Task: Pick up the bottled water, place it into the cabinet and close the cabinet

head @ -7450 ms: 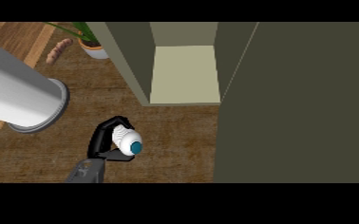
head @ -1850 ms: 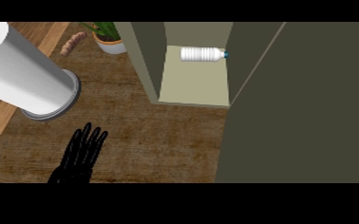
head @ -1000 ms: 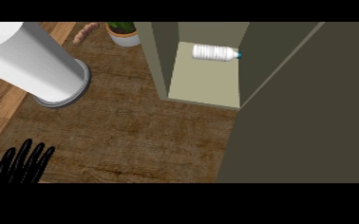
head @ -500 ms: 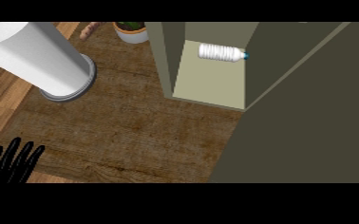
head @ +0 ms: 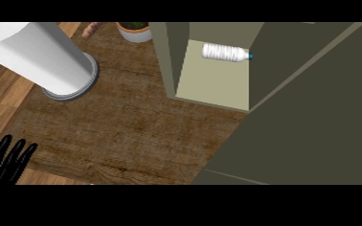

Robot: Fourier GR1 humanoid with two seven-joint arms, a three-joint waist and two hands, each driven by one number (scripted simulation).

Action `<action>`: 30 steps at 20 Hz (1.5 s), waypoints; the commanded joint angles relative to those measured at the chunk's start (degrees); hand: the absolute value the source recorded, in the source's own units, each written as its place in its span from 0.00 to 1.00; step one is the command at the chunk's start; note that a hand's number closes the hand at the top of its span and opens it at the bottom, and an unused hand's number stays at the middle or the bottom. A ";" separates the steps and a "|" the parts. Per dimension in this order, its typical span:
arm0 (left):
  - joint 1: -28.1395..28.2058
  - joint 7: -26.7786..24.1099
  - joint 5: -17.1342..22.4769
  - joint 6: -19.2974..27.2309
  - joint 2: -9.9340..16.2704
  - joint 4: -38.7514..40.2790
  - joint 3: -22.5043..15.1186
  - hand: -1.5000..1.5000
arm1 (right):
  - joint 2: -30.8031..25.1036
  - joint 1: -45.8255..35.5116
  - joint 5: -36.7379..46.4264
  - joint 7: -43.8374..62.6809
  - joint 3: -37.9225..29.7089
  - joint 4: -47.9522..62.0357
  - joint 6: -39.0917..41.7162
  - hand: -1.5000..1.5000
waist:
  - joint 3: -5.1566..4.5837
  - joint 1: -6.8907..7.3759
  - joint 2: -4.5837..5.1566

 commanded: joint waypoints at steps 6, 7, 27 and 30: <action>0.31 -0.89 2.33 -2.94 1.51 1.72 3.24 0.00 | 13.58 -7.43 -9.06 8.20 -2.35 11.35 -5.69 1.00 | 0.34 -0.89 0.40; -0.18 -0.46 2.23 -2.55 1.37 0.95 3.06 0.00 | 14.21 -7.82 -10.46 8.04 -2.78 12.32 -5.30 1.00 | 0.38 -0.66 0.70; 4.54 0.25 3.72 -7.23 1.39 2.20 5.31 0.00 | 23.02 -51.04 -7.74 4.56 -32.39 63.16 -14.18 1.00 | 0.89 -3.81 -0.56; 5.26 -0.41 3.76 -8.13 1.54 1.96 6.89 0.00 | 23.11 -55.41 -8.03 1.19 -34.42 69.97 -13.28 1.00 | 0.93 -4.38 -0.71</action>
